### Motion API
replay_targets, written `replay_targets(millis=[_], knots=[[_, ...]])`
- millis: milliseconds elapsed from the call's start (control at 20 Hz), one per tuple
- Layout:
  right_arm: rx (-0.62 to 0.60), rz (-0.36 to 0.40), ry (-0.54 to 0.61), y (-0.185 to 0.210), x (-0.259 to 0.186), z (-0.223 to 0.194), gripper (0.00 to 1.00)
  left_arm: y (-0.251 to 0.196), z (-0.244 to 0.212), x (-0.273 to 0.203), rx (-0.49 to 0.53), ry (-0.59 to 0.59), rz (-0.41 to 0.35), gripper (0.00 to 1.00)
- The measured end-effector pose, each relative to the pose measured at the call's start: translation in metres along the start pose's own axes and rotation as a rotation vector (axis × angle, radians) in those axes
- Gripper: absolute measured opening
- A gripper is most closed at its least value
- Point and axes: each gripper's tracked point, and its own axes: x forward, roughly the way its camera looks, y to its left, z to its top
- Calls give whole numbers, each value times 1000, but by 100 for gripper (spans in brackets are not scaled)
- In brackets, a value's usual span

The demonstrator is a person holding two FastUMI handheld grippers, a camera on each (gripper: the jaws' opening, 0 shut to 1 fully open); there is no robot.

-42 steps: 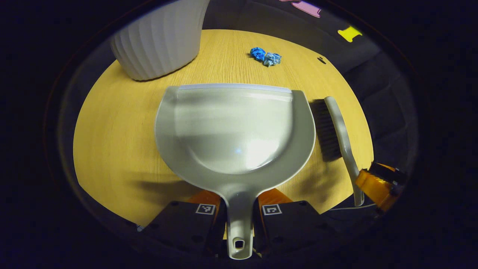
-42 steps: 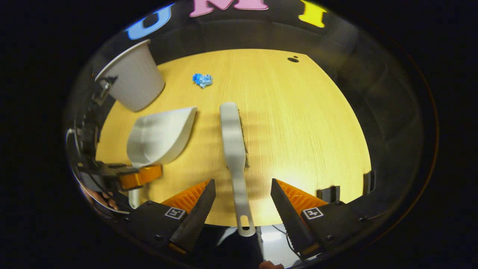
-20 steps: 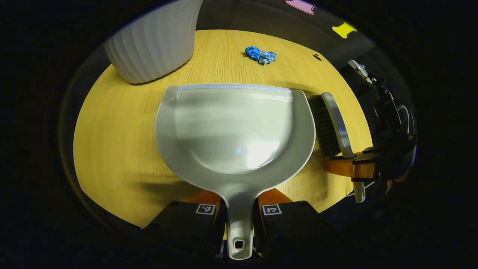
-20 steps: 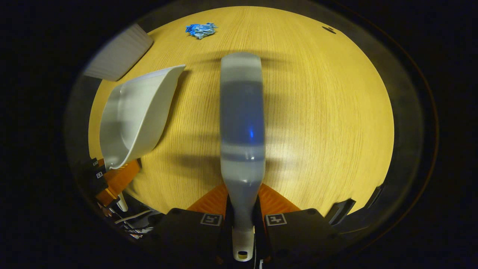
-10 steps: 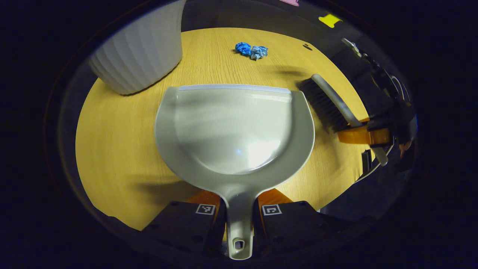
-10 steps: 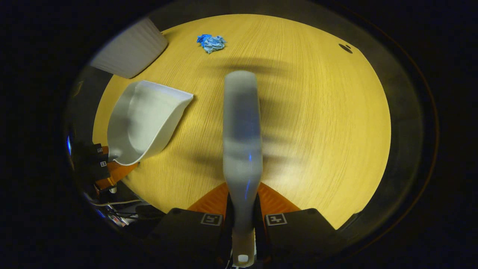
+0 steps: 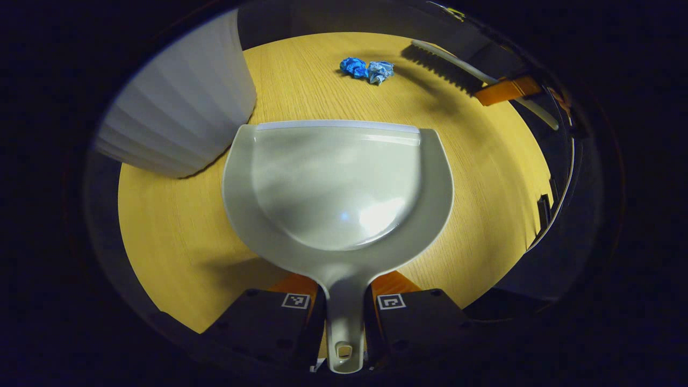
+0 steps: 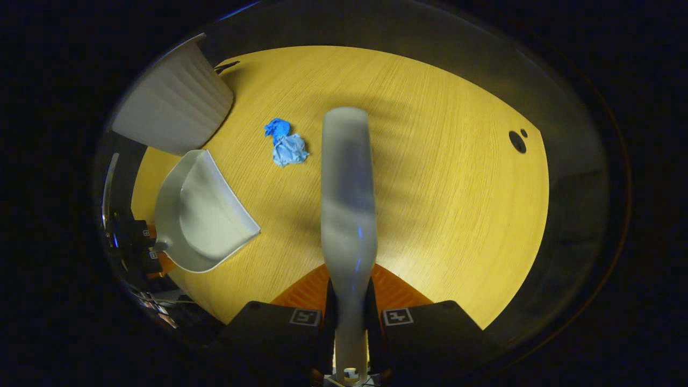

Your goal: Pick up the small broom and dustpan from the desktop, sweep the trash into the dustpan with the broom, and then empty the trash into the garbage bin.

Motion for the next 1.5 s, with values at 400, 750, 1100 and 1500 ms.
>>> replay_targets(millis=[400,750,1100,1500], knots=[[-226,-12,63,-10,38,69,28,14,29,1,137,62,25,29],[-445,110,145,39,29,54,28,11,39,1,185,37,24,29],[-395,389,189,62,2,4,28,8,39,5,184,-79,-49,29],[-191,317,-1,-14,0,21,28,-15,-21,-64,171,-133,-90,30]])
